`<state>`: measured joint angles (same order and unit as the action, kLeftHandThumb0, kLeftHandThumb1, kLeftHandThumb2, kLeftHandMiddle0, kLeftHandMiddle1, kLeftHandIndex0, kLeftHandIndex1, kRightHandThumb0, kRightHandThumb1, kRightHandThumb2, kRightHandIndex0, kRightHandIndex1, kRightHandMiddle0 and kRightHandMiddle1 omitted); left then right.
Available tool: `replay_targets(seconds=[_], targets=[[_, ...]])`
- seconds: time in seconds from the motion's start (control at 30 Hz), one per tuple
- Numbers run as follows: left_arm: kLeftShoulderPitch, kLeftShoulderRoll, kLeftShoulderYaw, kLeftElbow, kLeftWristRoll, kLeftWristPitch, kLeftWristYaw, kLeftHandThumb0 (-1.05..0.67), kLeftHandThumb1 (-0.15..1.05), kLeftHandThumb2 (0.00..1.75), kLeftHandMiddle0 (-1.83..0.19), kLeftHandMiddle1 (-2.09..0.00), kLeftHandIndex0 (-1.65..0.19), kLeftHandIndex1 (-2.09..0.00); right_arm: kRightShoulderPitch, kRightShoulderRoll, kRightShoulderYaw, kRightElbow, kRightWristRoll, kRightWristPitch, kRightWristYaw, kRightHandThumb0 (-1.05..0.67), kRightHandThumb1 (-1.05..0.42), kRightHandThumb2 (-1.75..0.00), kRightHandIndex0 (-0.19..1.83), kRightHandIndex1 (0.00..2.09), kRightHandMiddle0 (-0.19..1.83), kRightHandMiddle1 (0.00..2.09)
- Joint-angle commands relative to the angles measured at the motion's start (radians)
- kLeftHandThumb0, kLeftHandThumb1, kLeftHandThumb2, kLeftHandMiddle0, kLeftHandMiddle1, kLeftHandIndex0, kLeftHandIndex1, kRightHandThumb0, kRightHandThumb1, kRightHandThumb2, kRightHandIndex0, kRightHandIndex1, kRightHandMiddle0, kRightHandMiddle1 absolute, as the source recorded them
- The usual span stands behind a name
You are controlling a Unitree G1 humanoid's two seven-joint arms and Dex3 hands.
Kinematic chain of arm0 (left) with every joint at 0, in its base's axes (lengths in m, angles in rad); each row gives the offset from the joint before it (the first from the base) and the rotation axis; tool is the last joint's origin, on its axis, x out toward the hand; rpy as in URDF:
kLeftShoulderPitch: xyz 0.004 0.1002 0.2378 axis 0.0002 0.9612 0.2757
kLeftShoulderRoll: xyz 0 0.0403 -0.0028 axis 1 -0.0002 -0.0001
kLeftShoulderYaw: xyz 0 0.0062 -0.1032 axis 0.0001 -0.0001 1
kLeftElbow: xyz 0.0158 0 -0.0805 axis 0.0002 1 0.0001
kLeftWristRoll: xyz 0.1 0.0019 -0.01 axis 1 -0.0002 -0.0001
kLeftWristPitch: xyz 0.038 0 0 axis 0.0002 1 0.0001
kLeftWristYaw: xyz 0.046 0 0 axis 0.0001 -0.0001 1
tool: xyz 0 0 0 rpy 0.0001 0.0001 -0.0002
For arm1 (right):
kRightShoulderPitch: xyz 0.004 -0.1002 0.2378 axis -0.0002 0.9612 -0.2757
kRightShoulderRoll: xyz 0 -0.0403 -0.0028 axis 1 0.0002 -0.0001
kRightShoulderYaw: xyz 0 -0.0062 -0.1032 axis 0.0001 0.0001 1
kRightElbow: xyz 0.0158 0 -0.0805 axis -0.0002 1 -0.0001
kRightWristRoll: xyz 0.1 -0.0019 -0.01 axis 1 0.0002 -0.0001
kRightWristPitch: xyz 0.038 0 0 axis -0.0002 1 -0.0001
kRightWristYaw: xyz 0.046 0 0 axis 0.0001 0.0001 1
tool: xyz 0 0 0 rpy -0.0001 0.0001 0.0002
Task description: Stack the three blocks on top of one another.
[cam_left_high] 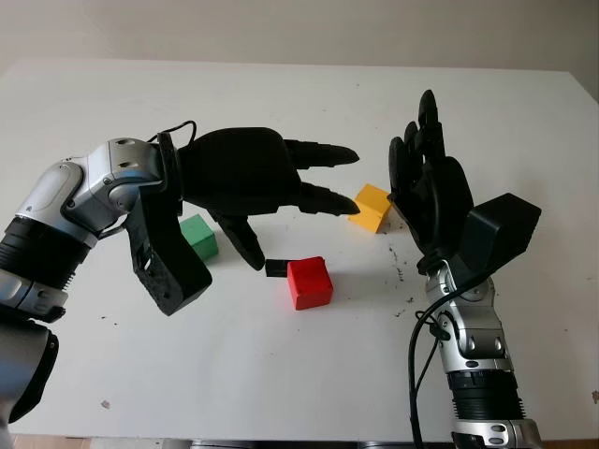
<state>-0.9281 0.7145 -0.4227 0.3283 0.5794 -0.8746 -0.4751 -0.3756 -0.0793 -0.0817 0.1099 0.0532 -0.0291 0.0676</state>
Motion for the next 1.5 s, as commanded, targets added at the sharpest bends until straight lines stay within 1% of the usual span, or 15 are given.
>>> replay_targets(seconds=[0.0,0.1,0.23,0.33,0.5,0.67,0.83,0.9,0.97,1.07,1.1,1.13,1.2,1.3,1.47], targets=[[0.01,0.009,0.015,-0.027,-0.015,0.0,-0.019,-0.76,0.84,0.05,0.0,-0.05,-0.35,-0.11,-0.017,-0.01,-0.003,-0.012,-0.002,-0.002,-0.004,-0.74,-1.05,-0.57,-0.19,0.0,-0.19,0.0],[0.019,0.002,0.013,-0.029,-0.002,-0.022,-0.016,-0.76,0.85,0.05,-0.02,-0.06,-0.38,-0.13,-0.018,-0.014,-0.003,-0.01,-0.003,-0.008,0.001,-0.75,-1.05,-0.57,-0.19,0.0,-0.19,0.0],[0.029,-0.009,0.017,-0.031,0.045,-0.05,0.024,-0.74,0.84,0.05,-0.03,-0.06,-0.42,-0.13,-0.017,-0.015,-0.002,-0.013,-0.007,-0.008,-0.002,-0.74,-1.05,-0.58,-0.19,0.0,-0.19,0.0],[0.032,-0.014,0.019,-0.022,0.054,-0.05,0.038,-0.76,0.84,0.05,-0.04,-0.06,-0.43,-0.13,-0.016,-0.014,-0.001,-0.014,-0.009,-0.013,-0.002,-0.73,-1.05,-0.59,-0.19,0.0,-0.19,0.0],[0.013,0.007,0.033,-0.022,0.105,-0.043,0.058,-0.76,0.86,0.06,-0.01,-0.04,-0.32,-0.07,-0.023,-0.017,-0.007,-0.004,-0.011,-0.019,-0.008,-0.74,-1.05,-0.59,-0.19,0.0,-0.19,0.0],[0.025,0.01,0.039,-0.018,0.137,-0.07,0.102,-0.72,0.85,0.05,-0.01,-0.05,-0.33,-0.07,-0.031,-0.02,-0.007,0.008,-0.006,-0.027,0.004,-0.74,-1.05,-0.59,-0.19,0.0,-0.19,0.0],[0.036,-0.007,0.036,-0.008,0.21,-0.102,0.197,-0.72,0.84,0.05,-0.03,-0.06,-0.39,-0.1,-0.035,-0.02,-0.008,0.016,-0.007,-0.03,0.006,-0.74,-1.05,-0.58,-0.19,0.0,-0.19,0.0],[0.044,-0.019,0.026,0.004,0.233,-0.109,0.232,-0.61,0.83,0.05,-0.05,-0.06,-0.43,-0.12,-0.035,-0.019,-0.008,0.016,-0.005,-0.031,0.007,-0.73,-1.05,-0.59,-0.19,0.0,-0.19,0.0],[0.049,-0.026,0.011,0.019,0.256,-0.121,0.254,-0.56,0.82,0.05,-0.06,-0.06,-0.45,-0.12,-0.033,-0.018,-0.008,0.012,-0.004,-0.027,0.007,-0.73,-1.05,-0.59,-0.19,0.0,-0.19,0.0],[0.06,-0.034,0.001,0.031,0.269,-0.121,0.262,-0.56,0.83,0.05,-0.04,-0.05,-0.44,-0.12,-0.027,-0.017,-0.007,0.005,-0.008,-0.03,0.004,-0.72,-1.05,-0.59,-0.19,0.0,-0.19,0.0],[0.061,-0.033,0.003,0.036,0.269,-0.117,0.265,-0.62,0.83,0.06,-0.05,-0.06,-0.43,-0.11,-0.026,-0.019,-0.007,0.005,-0.01,-0.034,0.003,-0.72,-1.05,-0.59,-0.19,0.0,-0.19,0.0],[0.056,-0.028,0.006,0.04,0.265,-0.105,0.256,-0.67,0.84,0.06,-0.05,-0.06,-0.43,-0.11,-0.024,-0.019,-0.007,0.003,-0.011,-0.033,0.001,-0.72,-1.05,-0.59,-0.19,0.0,-0.19,0.0],[0.051,-0.019,0.031,0.068,0.214,-0.055,0.219,-0.79,0.91,0.08,-0.02,-0.04,-0.33,-0.05,-0.022,-0.018,-0.008,-0.002,-0.01,-0.029,0.0,-0.73,-1.05,-0.59,-0.19,0.0,-0.19,0.0],[0.068,-0.017,0.099,0.114,0.082,0.073,0.174,-0.82,1.01,0.12,-0.03,-0.05,-0.3,-0.04,-0.019,-0.021,-0.007,-0.009,-0.012,-0.024,0.0,-0.73,-1.05,-0.6,-0.19,0.0,-0.19,0.0],[0.116,0.014,0.218,0.105,-0.054,0.269,0.145,-0.78,1.05,0.43,0.03,-0.04,-0.12,-0.01,-0.02,-0.029,-0.013,-0.014,-0.008,-0.021,0.007,-0.74,-1.05,-0.58,-0.19,0.0,-0.19,0.0]])
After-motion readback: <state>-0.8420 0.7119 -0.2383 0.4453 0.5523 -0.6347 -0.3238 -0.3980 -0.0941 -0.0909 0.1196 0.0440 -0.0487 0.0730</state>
